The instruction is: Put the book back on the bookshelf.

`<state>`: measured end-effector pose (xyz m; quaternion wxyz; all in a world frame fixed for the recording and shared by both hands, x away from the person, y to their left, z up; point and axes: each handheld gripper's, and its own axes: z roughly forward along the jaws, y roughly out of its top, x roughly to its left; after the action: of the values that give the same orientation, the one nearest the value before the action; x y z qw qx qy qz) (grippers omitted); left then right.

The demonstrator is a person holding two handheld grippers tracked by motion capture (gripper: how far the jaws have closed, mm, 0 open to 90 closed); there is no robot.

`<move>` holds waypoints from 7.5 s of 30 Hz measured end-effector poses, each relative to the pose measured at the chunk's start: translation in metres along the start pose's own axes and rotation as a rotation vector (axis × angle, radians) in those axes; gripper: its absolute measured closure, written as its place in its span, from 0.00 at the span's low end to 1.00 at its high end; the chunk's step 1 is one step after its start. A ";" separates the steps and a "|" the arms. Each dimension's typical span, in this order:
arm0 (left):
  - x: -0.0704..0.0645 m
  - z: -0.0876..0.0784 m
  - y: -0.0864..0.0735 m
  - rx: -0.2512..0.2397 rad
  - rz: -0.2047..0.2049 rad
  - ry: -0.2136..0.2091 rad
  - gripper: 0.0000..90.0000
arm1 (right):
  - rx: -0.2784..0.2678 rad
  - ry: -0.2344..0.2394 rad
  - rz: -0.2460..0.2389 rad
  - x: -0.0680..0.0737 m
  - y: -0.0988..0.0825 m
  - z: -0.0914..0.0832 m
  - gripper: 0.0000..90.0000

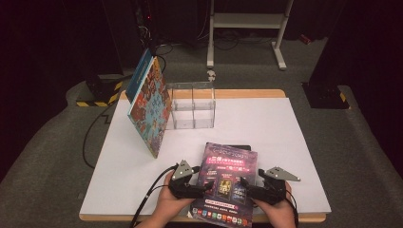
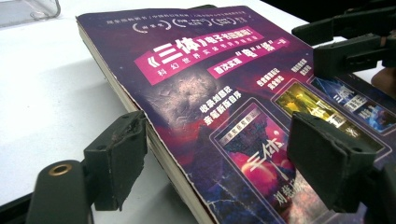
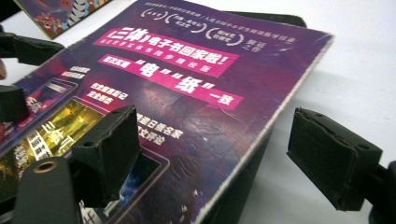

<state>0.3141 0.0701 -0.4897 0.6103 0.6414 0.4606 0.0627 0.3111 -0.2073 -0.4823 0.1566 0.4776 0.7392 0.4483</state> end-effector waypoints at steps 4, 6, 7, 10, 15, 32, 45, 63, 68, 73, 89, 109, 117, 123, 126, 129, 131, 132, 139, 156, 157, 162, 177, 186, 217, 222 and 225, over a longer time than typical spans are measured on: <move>-0.001 0.003 0.001 0.013 0.017 -0.006 0.22 | 0.009 0.010 0.030 -0.004 0.001 0.003 0.15; 0.000 0.002 0.001 0.005 0.013 -0.010 0.22 | 0.015 0.013 0.041 -0.005 0.003 0.004 0.16; 0.001 0.001 0.001 0.009 0.017 -0.010 0.23 | 0.021 0.012 0.037 -0.006 0.004 0.004 0.17; 0.002 -0.004 0.001 0.011 0.013 -0.009 0.24 | 0.027 0.019 0.039 -0.007 0.006 0.006 0.18; 0.001 -0.012 -0.003 0.012 0.007 -0.007 0.24 | 0.034 0.067 0.078 -0.013 0.008 0.013 0.17; 0.001 -0.009 -0.002 0.018 0.021 -0.004 0.26 | 0.030 -0.038 -0.015 -0.008 0.028 0.018 0.40; 0.013 0.003 0.008 -0.006 -0.001 0.024 0.27 | 0.043 -0.045 0.018 -0.024 0.049 0.042 0.37; 0.005 -0.008 -0.001 0.021 -0.021 -0.004 0.25 | 0.045 0.057 0.036 -0.005 0.009 0.008 0.25; 0.004 -0.005 0.000 0.017 -0.019 -0.005 0.25 | 0.051 0.054 0.059 -0.008 0.012 0.012 0.25; 0.005 -0.002 0.002 0.016 -0.013 0.004 0.25 | 0.060 0.044 0.055 -0.009 0.017 0.016 0.26; 0.010 0.012 0.011 -0.003 0.010 0.027 0.26 | 0.087 0.032 0.075 -0.026 0.037 0.034 0.24; 0.007 0.011 0.008 0.013 0.003 -0.002 0.23 | 0.071 0.015 0.014 -0.017 0.034 0.027 0.31; 0.004 0.013 0.006 0.022 0.000 -0.026 0.23 | 0.036 -0.031 -0.012 -0.019 0.028 0.006 0.55; 0.010 0.014 0.008 0.029 -0.033 -0.019 0.18 | 0.013 -0.041 -0.064 -0.015 0.028 0.002 0.69; 0.014 0.018 0.010 0.042 -0.088 -0.025 0.16 | 0.006 -0.053 -0.105 -0.008 0.028 0.001 0.75; 0.016 0.021 0.010 0.048 -0.103 -0.037 0.16 | 0.001 -0.056 -0.116 -0.007 0.028 0.000 0.75; 0.017 0.024 0.010 0.053 -0.132 -0.041 0.14 | 0.000 -0.054 -0.114 -0.007 0.028 0.000 0.75; 0.019 0.025 0.011 0.059 -0.142 -0.043 0.13 | 0.000 -0.054 -0.112 -0.007 0.027 0.000 0.75; 0.016 0.033 0.010 0.084 -0.172 -0.069 0.10 | -0.003 -0.051 -0.106 -0.008 0.027 0.000 0.75; 0.005 0.018 0.020 0.035 -0.065 -0.031 0.45 | -0.009 -0.045 -0.111 -0.006 0.027 0.001 0.75; 0.005 0.017 0.021 0.033 -0.062 -0.031 0.47 | -0.010 -0.045 -0.109 -0.006 0.027 0.001 0.75; 0.002 0.013 0.022 0.014 -0.038 -0.031 0.55 | -0.010 -0.040 -0.107 -0.005 0.028 0.002 0.75; -0.012 0.003 0.022 -0.038 0.052 -0.032 0.68 | -0.014 -0.029 -0.117 -0.001 0.028 0.002 0.75; -0.015 -0.002 0.025 -0.052 0.070 -0.038 0.71 | -0.029 -0.026 -0.127 0.002 0.029 0.001 0.75; -0.006 -0.025 0.048 -0.146 0.091 -0.032 0.80 | -0.117 -0.003 -0.151 0.021 0.052 0.000 0.78; 0.001 -0.034 0.056 -0.180 0.079 -0.014 0.82 | -0.122 0.009 -0.145 0.027 0.061 0.006 0.80; 0.005 -0.039 0.061 -0.192 0.090 -0.004 0.83 | -0.128 0.008 -0.151 0.033 0.068 0.010 0.81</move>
<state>0.3235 0.1120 -0.4317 0.6665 0.6001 0.4220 0.1328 0.3394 -0.1646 -0.4257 0.2171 0.4077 0.7436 0.4834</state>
